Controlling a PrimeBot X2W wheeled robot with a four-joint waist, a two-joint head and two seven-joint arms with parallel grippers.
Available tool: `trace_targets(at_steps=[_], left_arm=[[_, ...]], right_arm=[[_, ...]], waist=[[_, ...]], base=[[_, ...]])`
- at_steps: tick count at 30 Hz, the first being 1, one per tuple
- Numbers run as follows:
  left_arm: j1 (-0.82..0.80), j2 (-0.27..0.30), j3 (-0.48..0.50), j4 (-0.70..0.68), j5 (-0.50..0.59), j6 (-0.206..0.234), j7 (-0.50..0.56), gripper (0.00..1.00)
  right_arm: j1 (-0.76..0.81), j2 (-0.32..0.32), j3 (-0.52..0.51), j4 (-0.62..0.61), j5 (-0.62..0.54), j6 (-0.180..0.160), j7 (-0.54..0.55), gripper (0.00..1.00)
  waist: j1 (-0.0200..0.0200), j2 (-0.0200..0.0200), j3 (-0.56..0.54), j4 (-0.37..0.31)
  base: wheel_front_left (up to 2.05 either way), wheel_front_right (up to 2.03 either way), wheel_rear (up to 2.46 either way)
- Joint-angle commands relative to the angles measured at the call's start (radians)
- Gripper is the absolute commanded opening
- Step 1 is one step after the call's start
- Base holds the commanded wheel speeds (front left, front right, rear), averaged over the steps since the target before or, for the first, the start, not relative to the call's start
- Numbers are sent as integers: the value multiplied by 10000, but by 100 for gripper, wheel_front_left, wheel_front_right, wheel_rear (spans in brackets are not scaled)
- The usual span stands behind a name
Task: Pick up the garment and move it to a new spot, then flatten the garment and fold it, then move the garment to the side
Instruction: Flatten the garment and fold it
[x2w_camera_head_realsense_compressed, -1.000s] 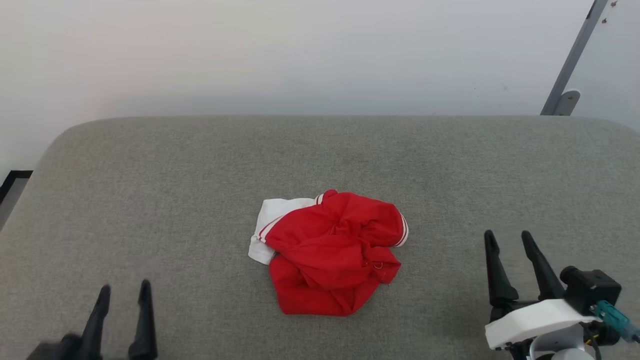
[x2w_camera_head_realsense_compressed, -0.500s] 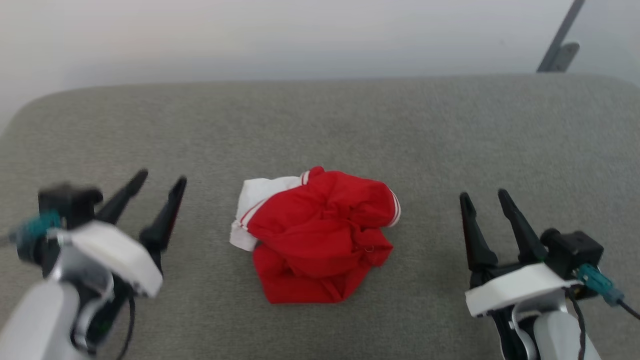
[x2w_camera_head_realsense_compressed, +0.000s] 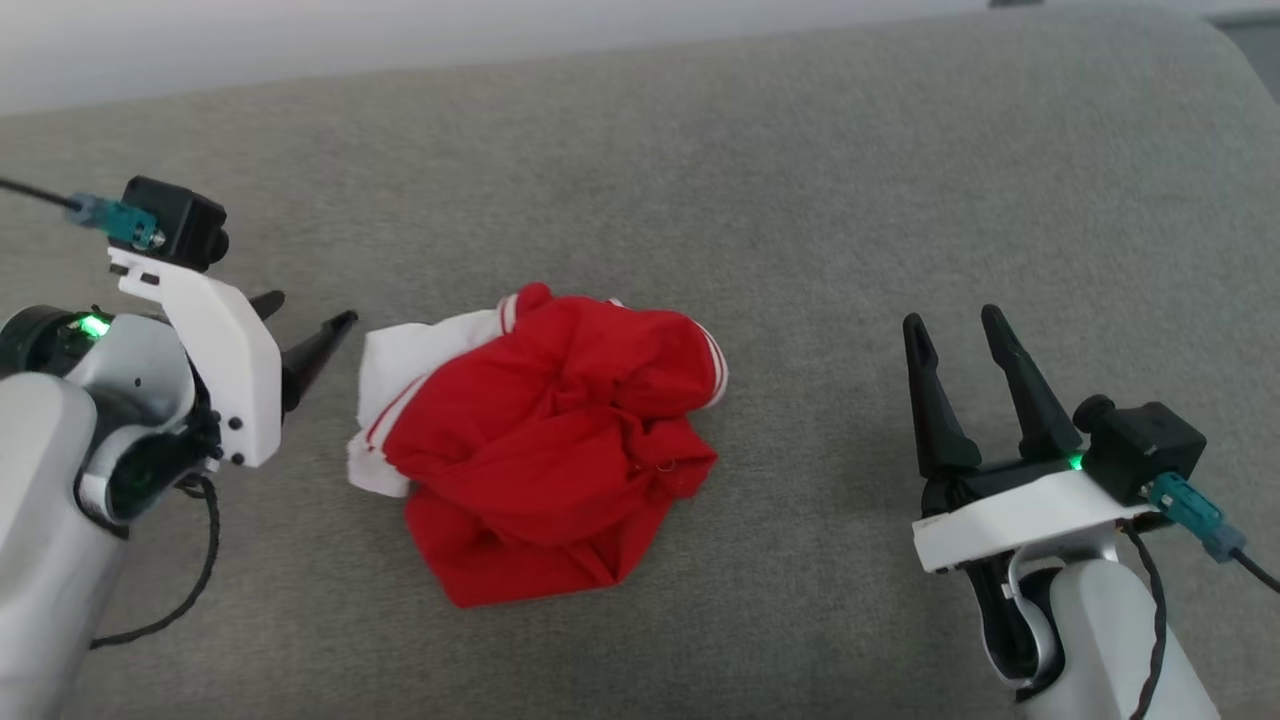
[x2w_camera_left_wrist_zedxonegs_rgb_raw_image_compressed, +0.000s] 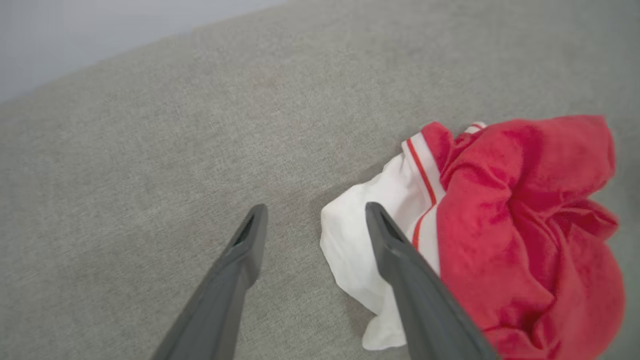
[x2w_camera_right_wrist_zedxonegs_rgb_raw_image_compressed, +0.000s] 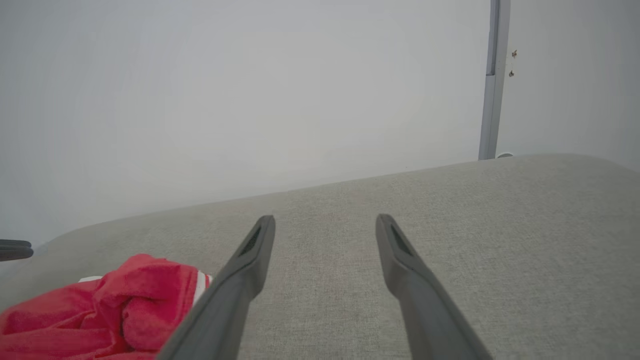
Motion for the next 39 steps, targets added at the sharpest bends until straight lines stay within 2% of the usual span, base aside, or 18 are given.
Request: trace_targets(at_steps=[1,9,19,21,22,26,34,39], left_arm=[[-275,20,-108,193,-107,-19,258,100],[-1154,-130,-727,1474,-277,35,1735,100],[-1563,-1065,-1215,3128,-604,659,3282,100],[-1416,-1261,-1400,3341,-711,670,3669,100],[-1406,-1349,-1428,3334,-783,603,3694,0],[-1529,-1386,-1411,3268,-781,550,3598,0],[-1938,-450,-680,2252,-649,758,2703,0],[-1535,344,-323,1281,-575,1123,2468,0]], right_arm=[[-175,1,42,54,70,1,-110,100],[-549,1,112,190,148,1,-235,100],[-975,-1,335,296,152,1,-276,100],[-1032,-2,320,290,152,1,-273,100],[-1041,-1,281,272,133,1,-274,100],[-932,1,176,249,4,1,-276,100],[-609,-1,15,313,-297,1,-277,100],[-415,-2,-32,357,-399,1,-276,100]], waist=[[0,0,349,-303],[0,0,901,-590],[0,0,1396,-774],[0,0,1404,-763],[0,0,1396,-733],[0,0,1285,-579],[0,0,663,35],[0,0,304,350]], base=[[0,0,0],[0,0,0],[0,0,0],[0,0,0],[0,0,0],[0,0,0],[0,0,0],[0,0,0]])
